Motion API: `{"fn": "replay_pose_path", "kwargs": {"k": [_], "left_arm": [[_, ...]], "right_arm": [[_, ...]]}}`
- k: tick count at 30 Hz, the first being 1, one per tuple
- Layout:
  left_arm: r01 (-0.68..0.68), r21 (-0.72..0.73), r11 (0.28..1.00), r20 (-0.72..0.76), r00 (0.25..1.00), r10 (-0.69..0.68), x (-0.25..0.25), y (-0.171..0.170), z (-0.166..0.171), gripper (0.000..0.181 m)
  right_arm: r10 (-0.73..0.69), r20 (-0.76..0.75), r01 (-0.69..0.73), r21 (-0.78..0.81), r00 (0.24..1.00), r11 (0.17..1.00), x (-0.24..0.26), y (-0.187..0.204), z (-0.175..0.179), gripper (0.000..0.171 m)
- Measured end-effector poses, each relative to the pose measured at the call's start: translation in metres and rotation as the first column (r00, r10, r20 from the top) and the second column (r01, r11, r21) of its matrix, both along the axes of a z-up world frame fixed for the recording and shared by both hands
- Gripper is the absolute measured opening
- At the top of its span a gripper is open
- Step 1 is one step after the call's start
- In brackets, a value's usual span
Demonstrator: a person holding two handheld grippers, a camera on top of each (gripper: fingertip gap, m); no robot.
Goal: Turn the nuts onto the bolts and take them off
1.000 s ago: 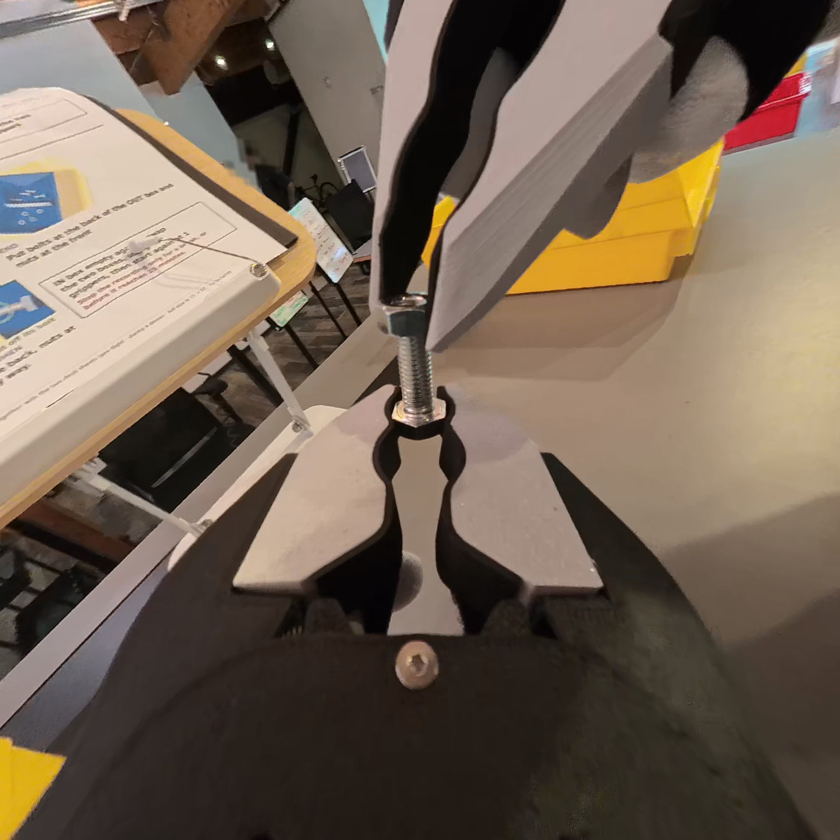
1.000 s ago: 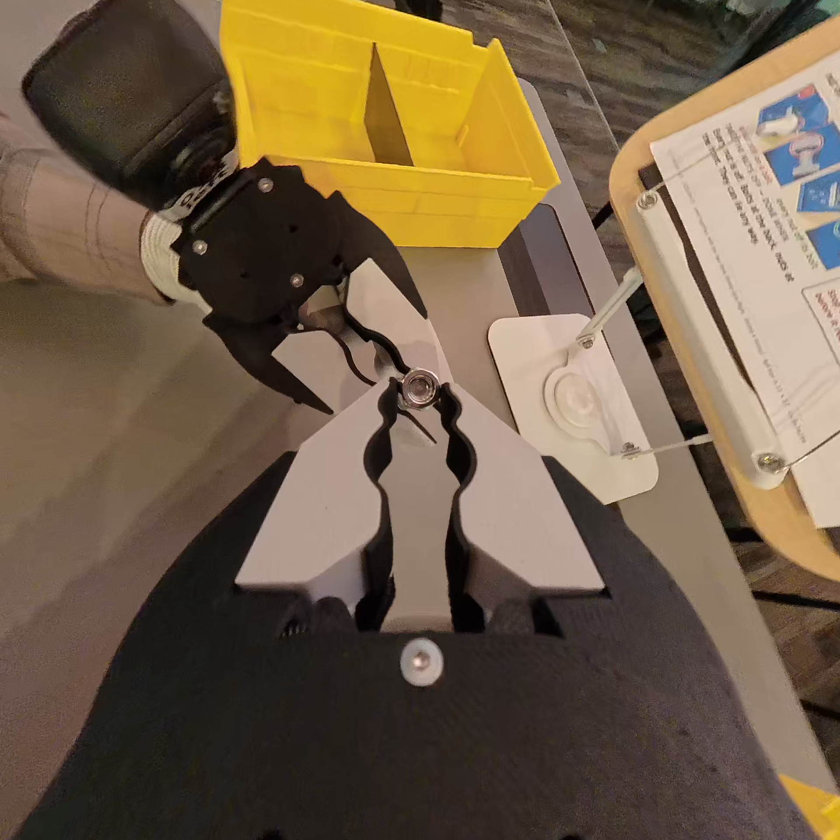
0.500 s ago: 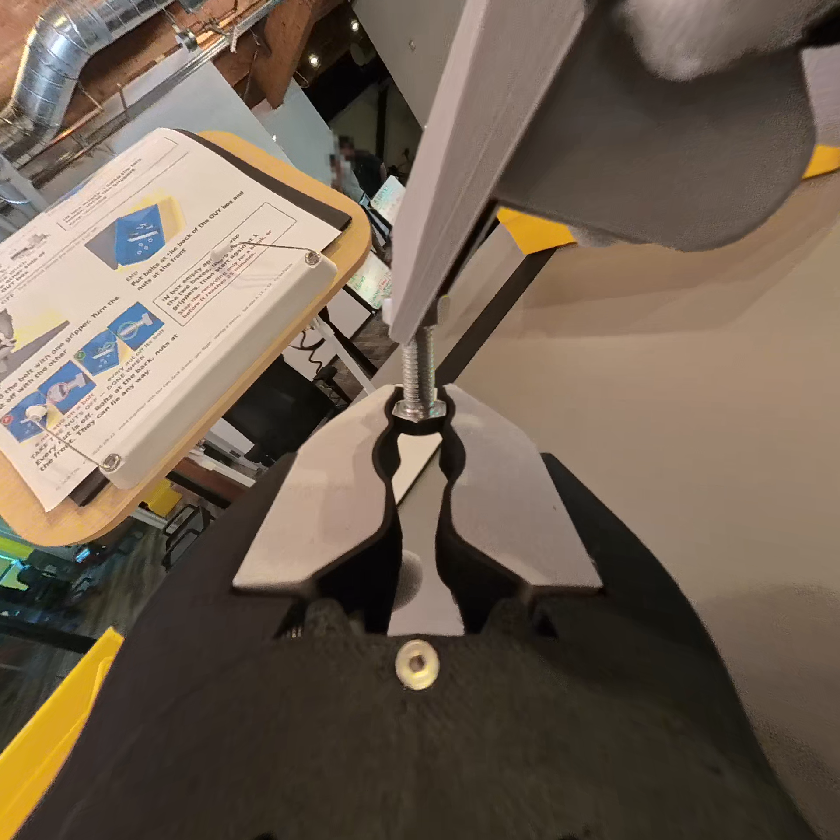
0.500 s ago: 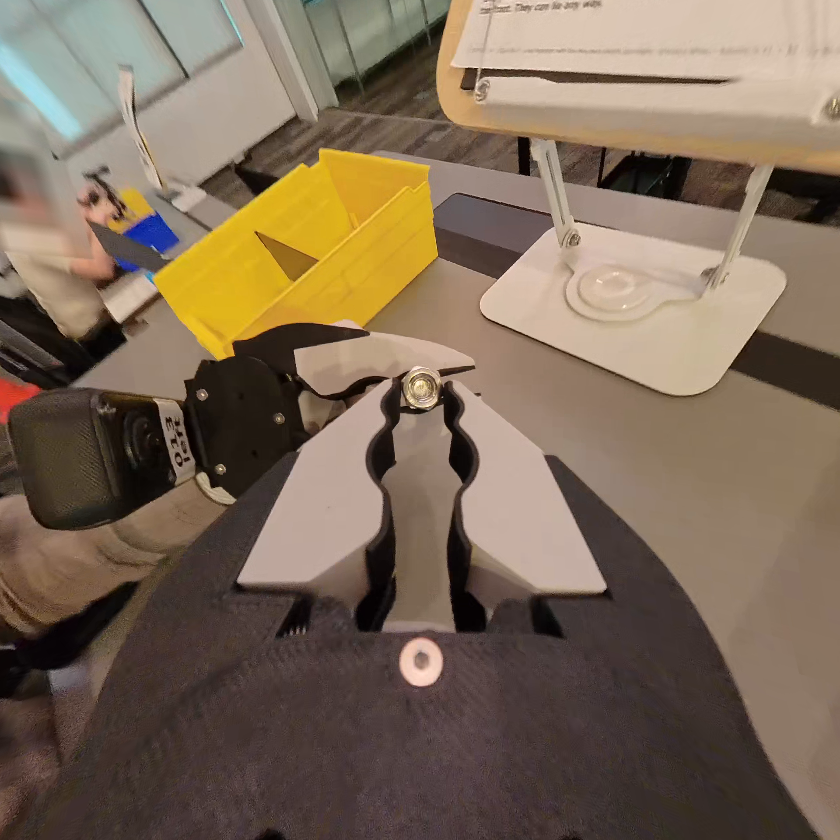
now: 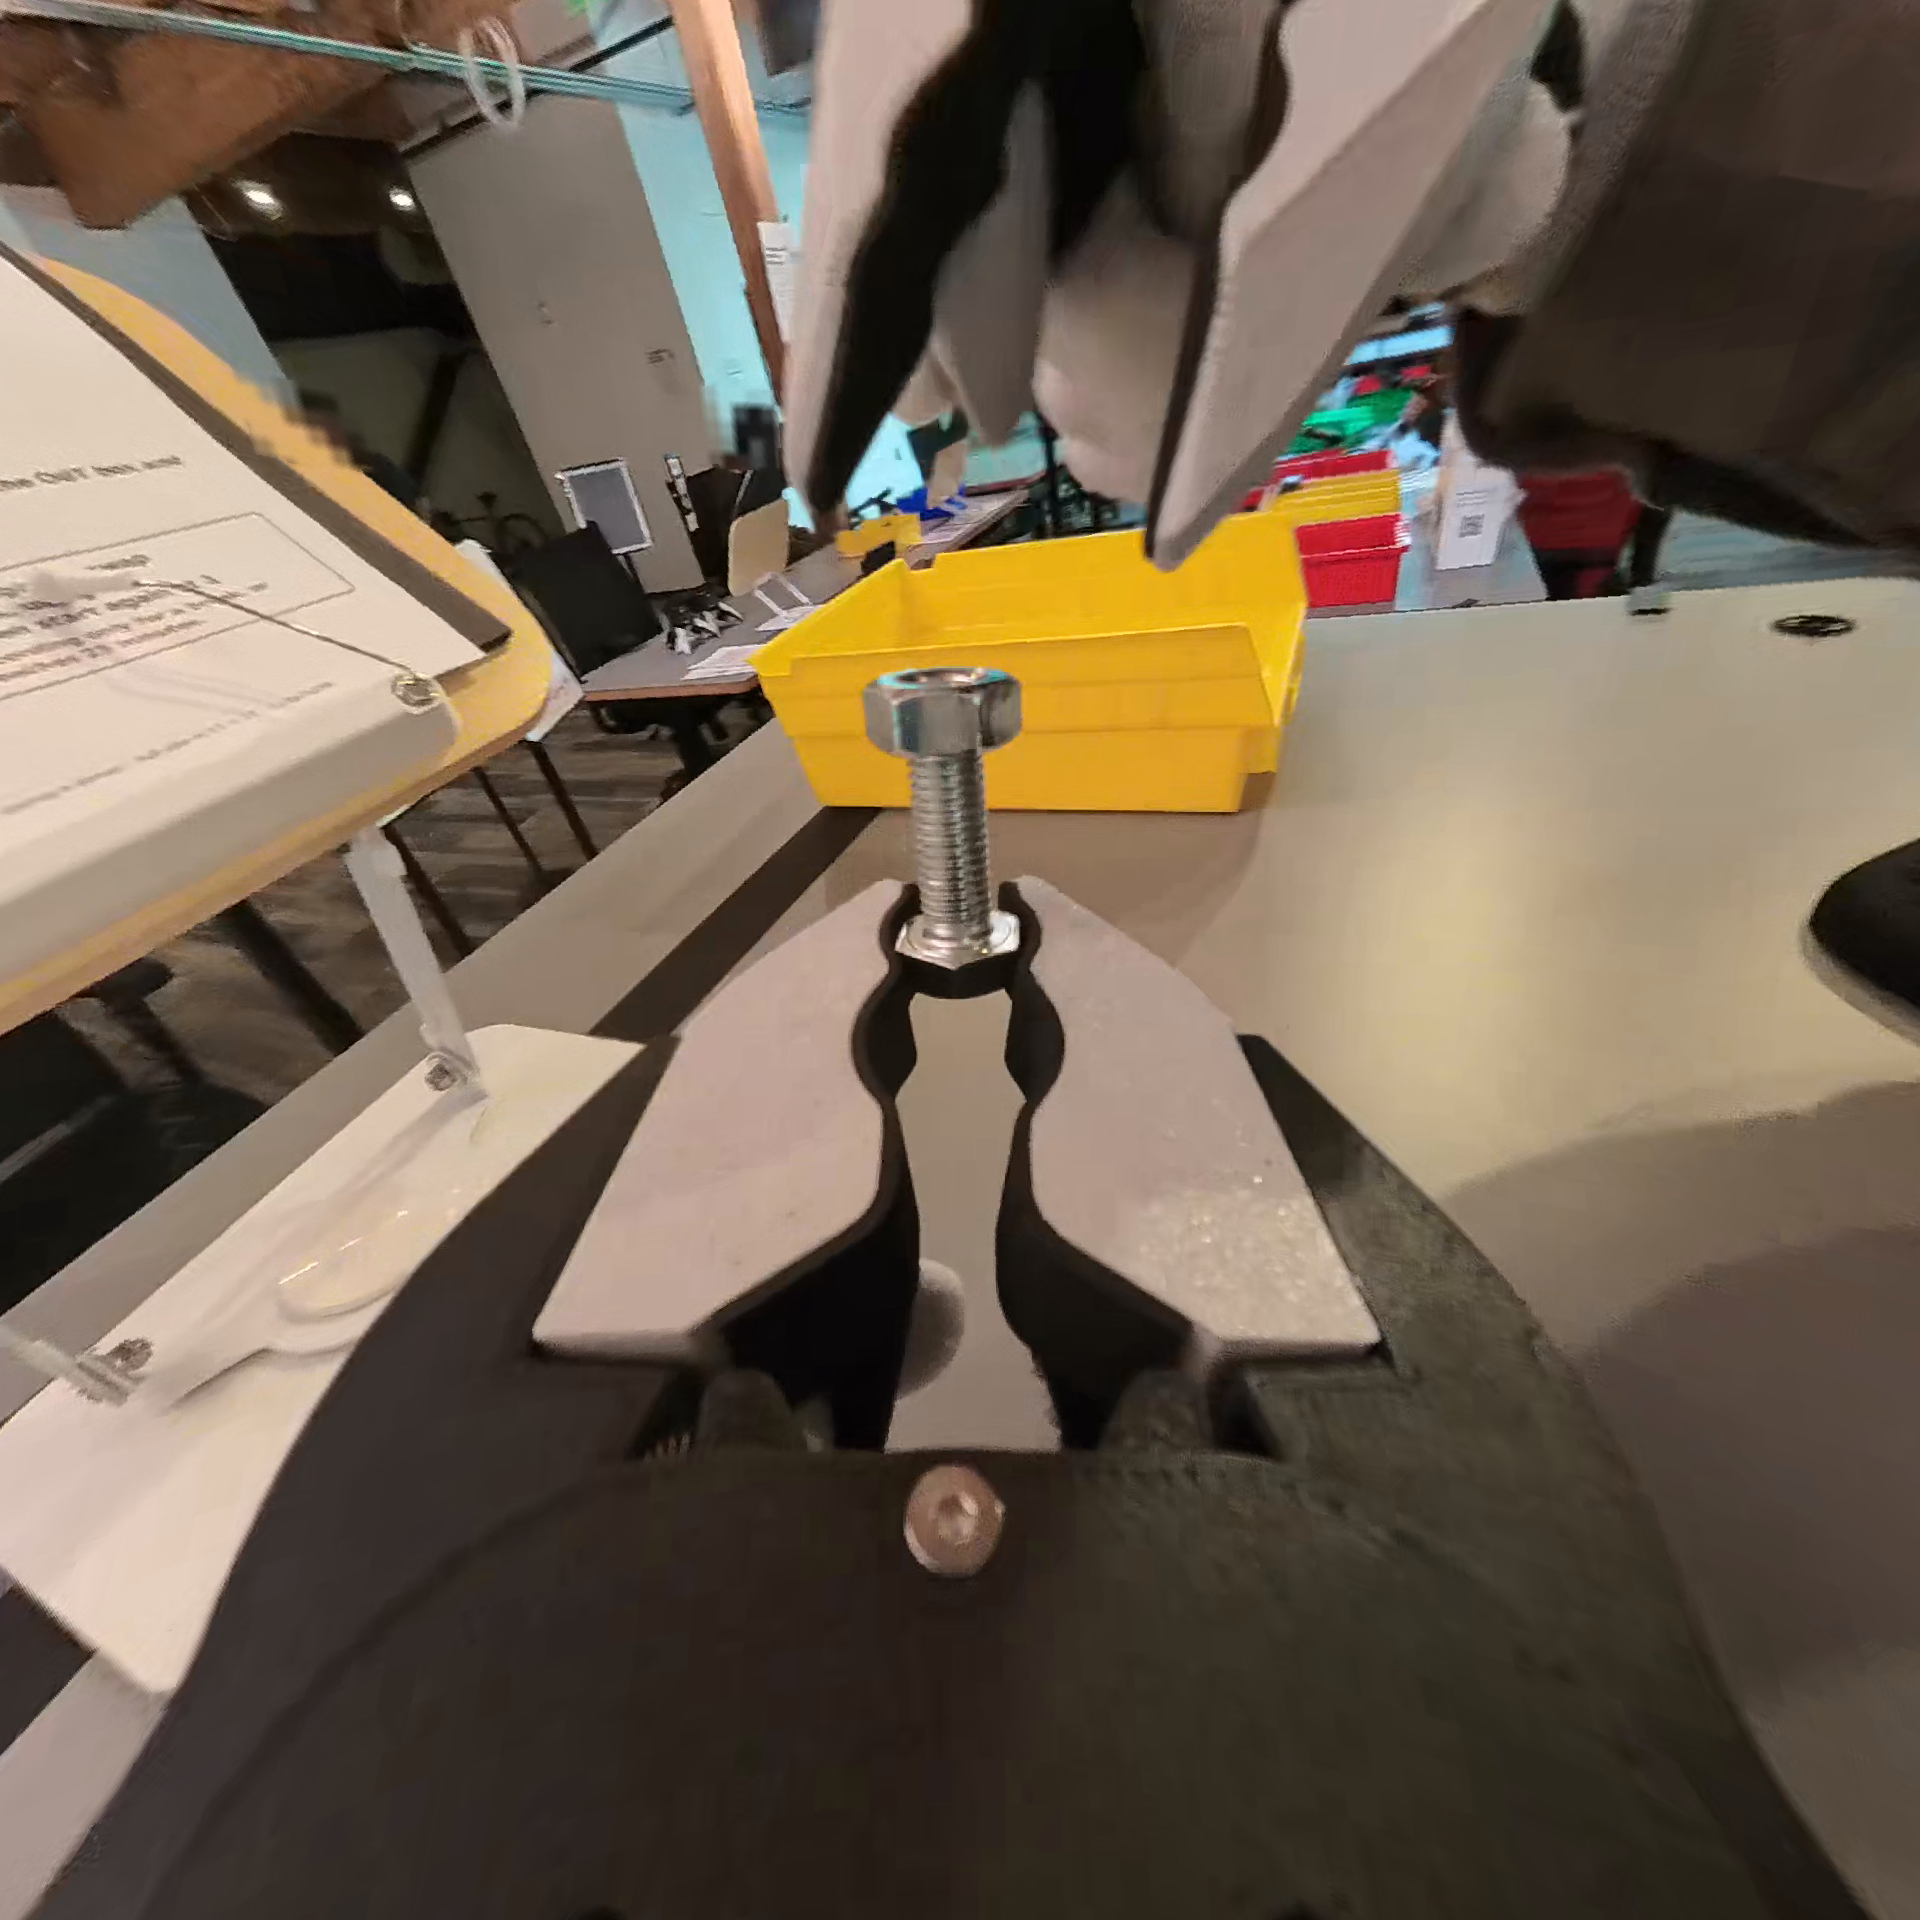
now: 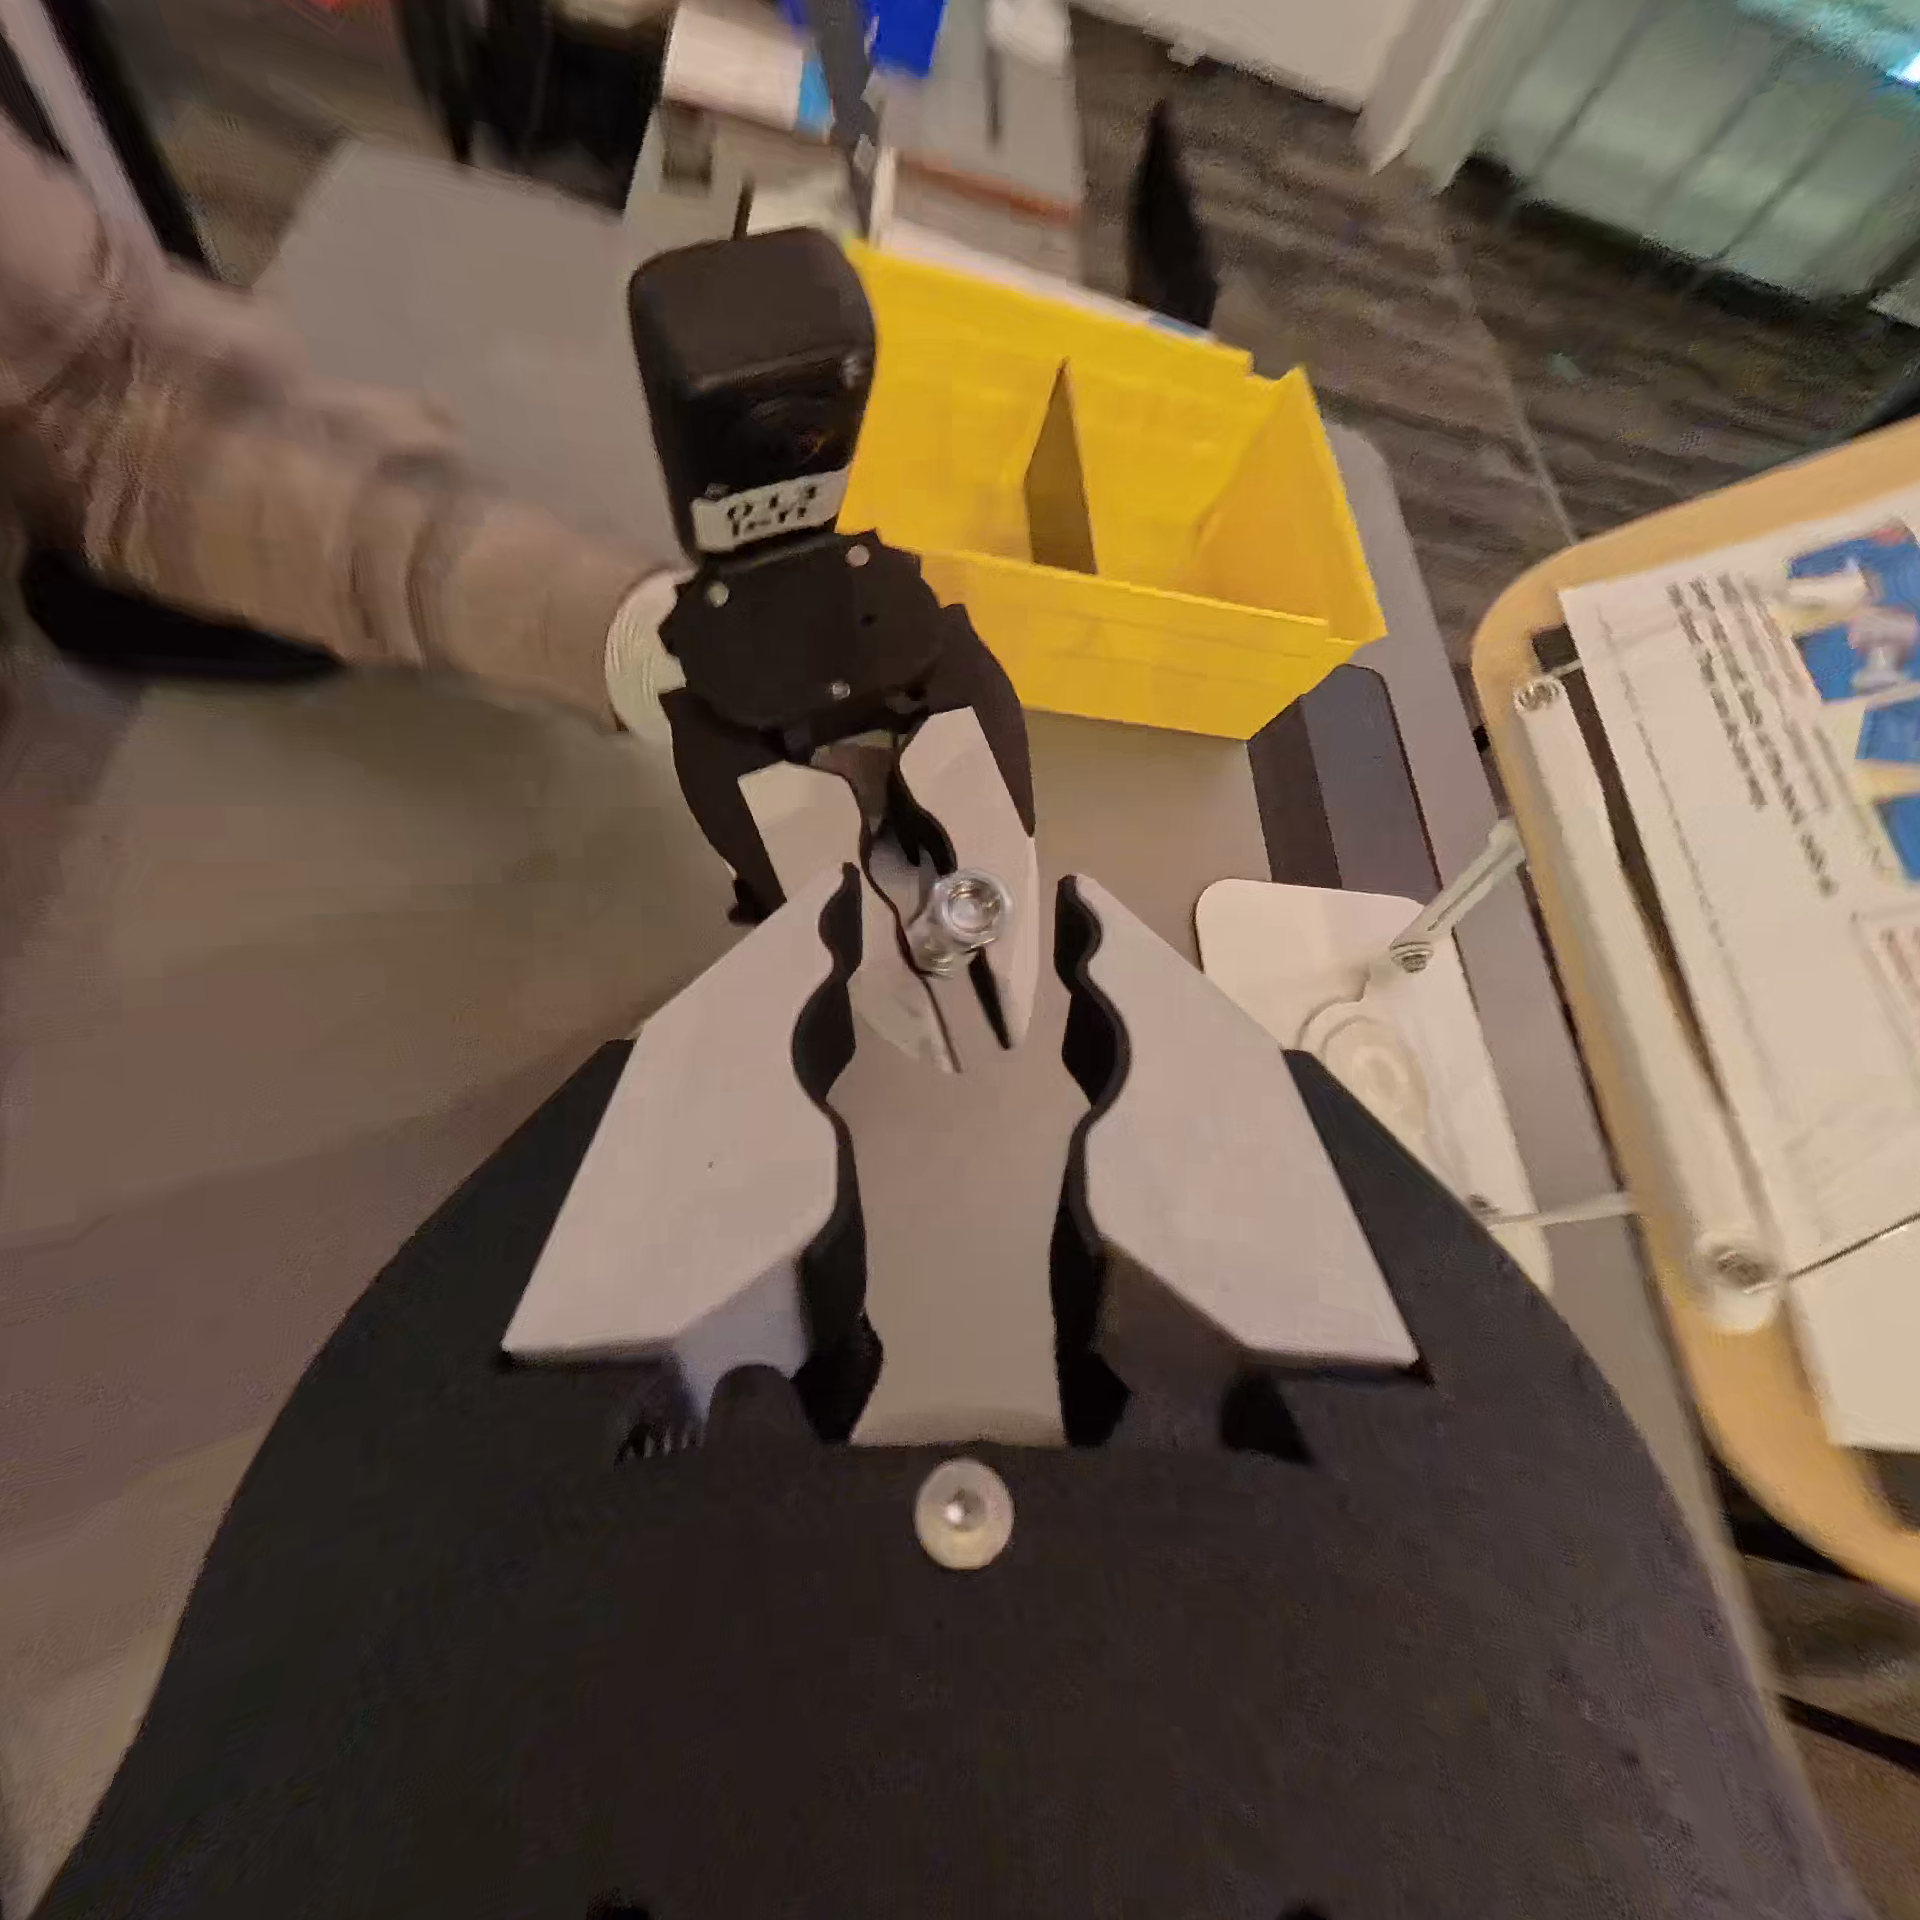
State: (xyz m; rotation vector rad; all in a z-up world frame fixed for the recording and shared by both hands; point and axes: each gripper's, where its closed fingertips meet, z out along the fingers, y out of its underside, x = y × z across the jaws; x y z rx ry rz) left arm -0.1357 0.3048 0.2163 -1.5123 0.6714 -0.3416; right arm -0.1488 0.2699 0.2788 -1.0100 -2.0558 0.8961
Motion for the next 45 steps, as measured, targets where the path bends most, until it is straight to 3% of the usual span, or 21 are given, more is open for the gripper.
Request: {"fn": "replay_pose_path", "kwargs": {"k": [4,8,14,18,23,27,29,32,34,37,40,45], "left_arm": [[0.101,-0.028,0.994,0.041,0.994,-0.1,0.013,-0.009,-0.001,0.014],[0.175,-0.037,0.984,0.066,0.983,-0.172,0.02,-0.017,0.001,0.014],[0.238,-0.039,0.97,0.07,0.969,-0.235,0.025,-0.026,0.003,0.014],[0.219,-0.033,0.975,0.057,0.975,-0.216,0.024,-0.024,0.003,0.014],[0.128,-0.034,0.991,0.046,0.991,-0.127,0.012,-0.013,-0.001,0.014],[0.026,-0.031,0.999,0.029,0.999,-0.025,0.0,-0.001,-0.006,0.014],[-0.009,-0.03,1.0,0.021,1.0,0.01,-0.006,0.002,-0.008,0.013],[-0.022,-0.035,0.999,-0.024,0.999,0.021,-0.004,0.004,-0.014,0.013],[0.002,-0.032,0.999,-0.014,1.0,-0.002,0.0,0.001,-0.012,0.013],[0.073,-0.028,0.997,0.024,0.997,-0.073,0.007,-0.007,-0.005,0.014],[0.124,-0.026,0.992,0.053,0.991,-0.123,0.011,-0.013,0.0,0.014],[0.207,-0.031,0.978,0.072,0.976,-0.204,0.023,-0.023,0.003,0.014]], "right_arm": [[0.186,0.198,-0.227,0.212,0.962,0.95,0.002,-0.01,-0.007,0.032],[0.285,0.384,-0.41,0.299,0.878,0.862,0.01,-0.016,-0.021,0.029],[0.33,0.47,-0.511,0.333,0.819,0.793,0.011,-0.019,-0.022,0.019],[0.313,0.504,-0.511,0.321,0.805,0.798,0.012,-0.017,-0.022,0.015],[0.144,0.532,-0.334,0.28,0.834,0.9,0.004,-0.004,-0.025,0.016],[-0.112,0.565,0.002,0.193,0.817,0.981,-0.006,0.006,-0.031,0.016],[-0.223,0.565,0.207,0.093,0.794,0.974,-0.013,0.009,-0.032,0.016],[-0.275,0.58,0.318,0.029,0.767,0.948,-0.009,0.012,-0.038,0.016],[-0.225,0.574,0.256,0.027,0.788,0.966,-0.004,0.009,-0.037,0.02],[-0.064,0.488,0.021,0.092,0.87,0.996,0.001,0.001,-0.025,0.041],[0.07,0.463,-0.243,0.325,0.884,0.914,0.012,0.01,-0.026,0.04],[0.255,0.453,-0.442,0.375,0.854,0.815,0.015,-0.009,-0.021,0.033]]}}
